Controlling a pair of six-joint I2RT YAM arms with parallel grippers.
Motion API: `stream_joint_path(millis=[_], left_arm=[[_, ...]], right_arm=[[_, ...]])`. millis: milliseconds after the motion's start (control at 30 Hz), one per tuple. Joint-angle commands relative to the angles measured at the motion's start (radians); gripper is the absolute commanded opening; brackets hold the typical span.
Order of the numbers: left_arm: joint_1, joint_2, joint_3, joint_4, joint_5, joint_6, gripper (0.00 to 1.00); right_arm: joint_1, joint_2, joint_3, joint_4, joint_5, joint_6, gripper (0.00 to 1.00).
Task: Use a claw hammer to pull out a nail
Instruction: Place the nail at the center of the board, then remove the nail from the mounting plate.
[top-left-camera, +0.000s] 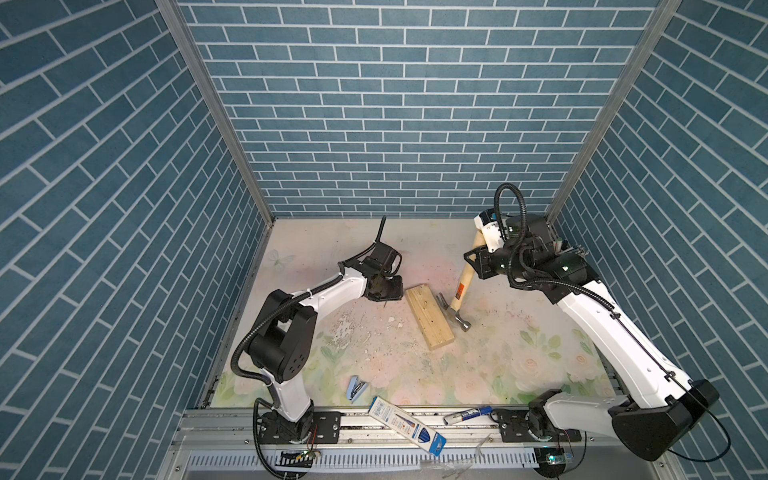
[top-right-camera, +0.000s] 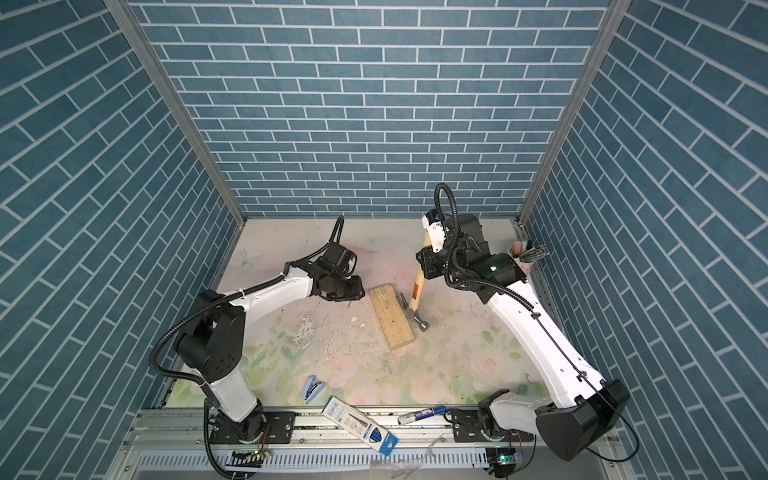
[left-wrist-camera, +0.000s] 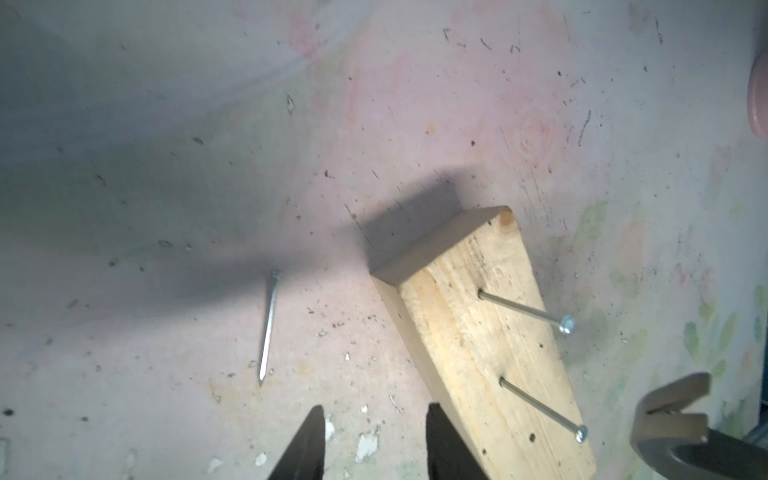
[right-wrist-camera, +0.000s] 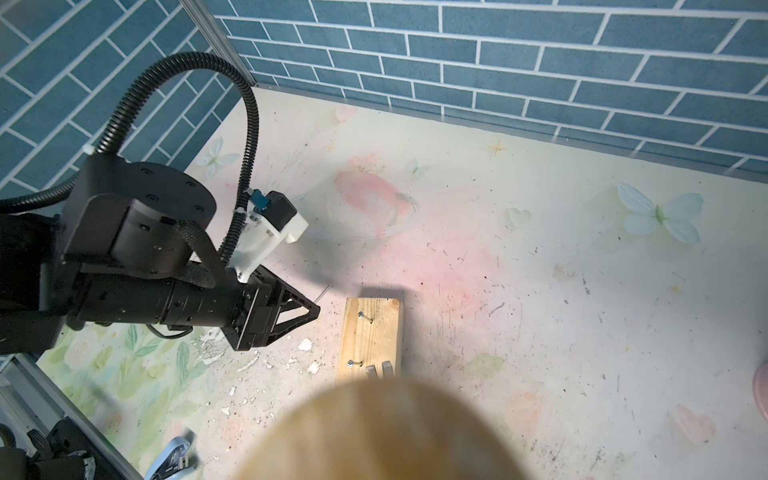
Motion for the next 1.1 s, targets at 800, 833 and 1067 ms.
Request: stream_joint_path(millis=[800,833,1067], left_arm=[[-0.056,0.136,-0.005,0.145,0.102,-0.091,0.44],[-0.055,0.141,0.000,0.145,0.097,-0.089,0.43],[-0.048,0.182,0.053,0.127,0.092,-0.078,0.40]], right_arm=[[0.143,0.013,0.081,-0.059,0.098,-0.130,0.00],[0.145,0.016,0.084,-0.060,0.096,-0.133,0.00],[0.146,0.045,0.107,-0.055,0.093,-0.145,0.00]])
